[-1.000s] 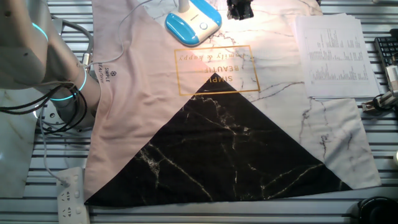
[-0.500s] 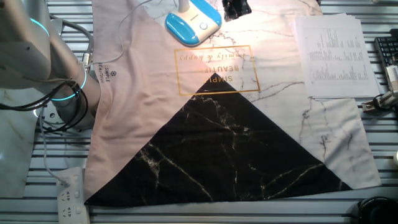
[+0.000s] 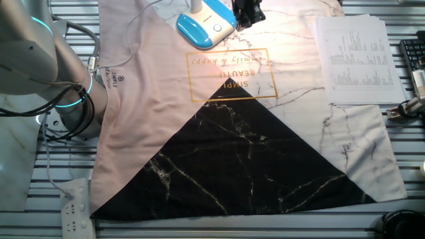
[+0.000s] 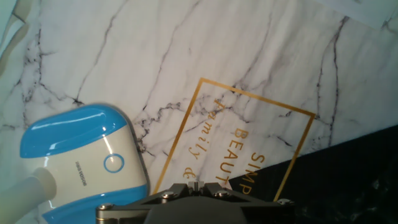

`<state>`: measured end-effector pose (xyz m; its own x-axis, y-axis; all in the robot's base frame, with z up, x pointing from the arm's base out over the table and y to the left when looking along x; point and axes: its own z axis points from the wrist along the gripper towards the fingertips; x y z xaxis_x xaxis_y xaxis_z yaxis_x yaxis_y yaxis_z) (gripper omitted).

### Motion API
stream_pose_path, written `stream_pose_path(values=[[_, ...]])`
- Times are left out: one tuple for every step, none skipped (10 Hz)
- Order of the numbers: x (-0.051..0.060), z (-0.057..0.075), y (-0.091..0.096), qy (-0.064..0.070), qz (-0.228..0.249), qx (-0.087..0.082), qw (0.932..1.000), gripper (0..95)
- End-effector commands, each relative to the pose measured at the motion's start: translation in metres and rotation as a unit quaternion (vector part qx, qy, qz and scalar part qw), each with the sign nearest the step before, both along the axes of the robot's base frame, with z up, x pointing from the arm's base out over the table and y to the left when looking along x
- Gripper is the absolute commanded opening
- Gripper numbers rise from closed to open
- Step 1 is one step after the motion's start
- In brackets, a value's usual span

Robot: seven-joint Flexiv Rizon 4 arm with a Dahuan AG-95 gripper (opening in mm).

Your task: Turn on the desk lamp by pressing the button

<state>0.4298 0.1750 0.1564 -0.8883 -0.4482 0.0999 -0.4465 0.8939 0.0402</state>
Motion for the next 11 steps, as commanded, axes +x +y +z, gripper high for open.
stream_pose_path(values=[[-0.0005, 0.001, 0.0005, 0.003, 0.0, 0.0, 1.0, 0.0], [-0.0007, 0.0012, 0.0003, 0.002, 0.001, 0.001, 1.0, 0.0], [-0.0001, 0.0016, 0.0003, 0.001, -0.001, 0.001, 1.0, 0.0], [0.0001, 0.0018, 0.0003, 0.0, -0.007, 0.001, 1.0, 0.0], [0.0019, 0.0025, 0.0001, 0.0, -0.016, 0.0, 0.9999, 0.0], [0.0038, 0.0032, 0.0, 0.001, -0.021, -0.001, 0.9998, 0.0], [0.0041, 0.0034, 0.0, 0.001, -0.021, -0.001, 0.9998, 0.0], [0.0043, 0.0035, -0.0001, 0.0, -0.018, -0.001, 0.9998, 0.0], [0.0043, 0.0036, -0.0001, 0.0, -0.011, 0.0, 0.9999, 0.0], [0.0042, 0.0036, 0.0, 0.0, -0.004, 0.001, 1.0, 0.0], [0.0042, 0.0037, 0.0, -0.002, 0.001, 0.002, 1.0, 0.0]])
